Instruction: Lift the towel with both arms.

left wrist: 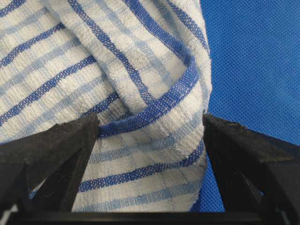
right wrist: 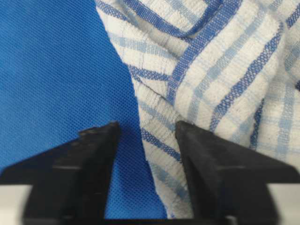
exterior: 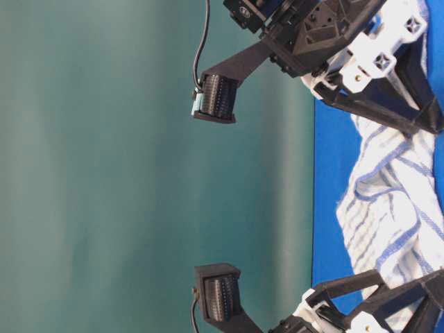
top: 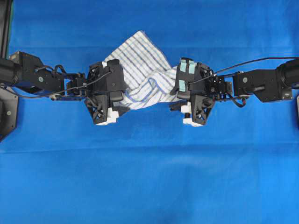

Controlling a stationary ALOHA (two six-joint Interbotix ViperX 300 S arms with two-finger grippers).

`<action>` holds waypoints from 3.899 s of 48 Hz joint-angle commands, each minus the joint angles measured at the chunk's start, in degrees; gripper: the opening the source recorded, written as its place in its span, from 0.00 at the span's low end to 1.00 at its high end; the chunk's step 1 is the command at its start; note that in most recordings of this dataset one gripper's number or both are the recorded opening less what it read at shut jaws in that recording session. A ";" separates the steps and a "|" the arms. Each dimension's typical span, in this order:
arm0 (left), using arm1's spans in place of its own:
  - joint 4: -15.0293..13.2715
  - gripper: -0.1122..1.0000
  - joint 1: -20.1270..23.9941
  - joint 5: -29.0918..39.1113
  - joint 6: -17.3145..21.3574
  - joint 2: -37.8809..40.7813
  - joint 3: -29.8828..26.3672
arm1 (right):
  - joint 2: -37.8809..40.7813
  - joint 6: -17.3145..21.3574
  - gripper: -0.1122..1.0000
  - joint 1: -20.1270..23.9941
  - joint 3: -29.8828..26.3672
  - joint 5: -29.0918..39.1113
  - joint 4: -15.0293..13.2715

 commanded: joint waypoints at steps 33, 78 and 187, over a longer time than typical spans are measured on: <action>0.00 0.14 1.67 11.69 -0.62 -14.68 -2.55 | -13.62 0.18 0.11 0.70 -2.72 7.03 0.09; 0.00 0.14 1.85 34.80 -0.79 -42.63 -23.29 | -35.86 -3.87 0.11 2.29 -26.46 36.91 -1.14; 0.09 0.90 3.16 13.80 1.14 -41.66 -0.26 | -34.98 -1.23 0.67 -0.62 -4.92 10.90 -2.64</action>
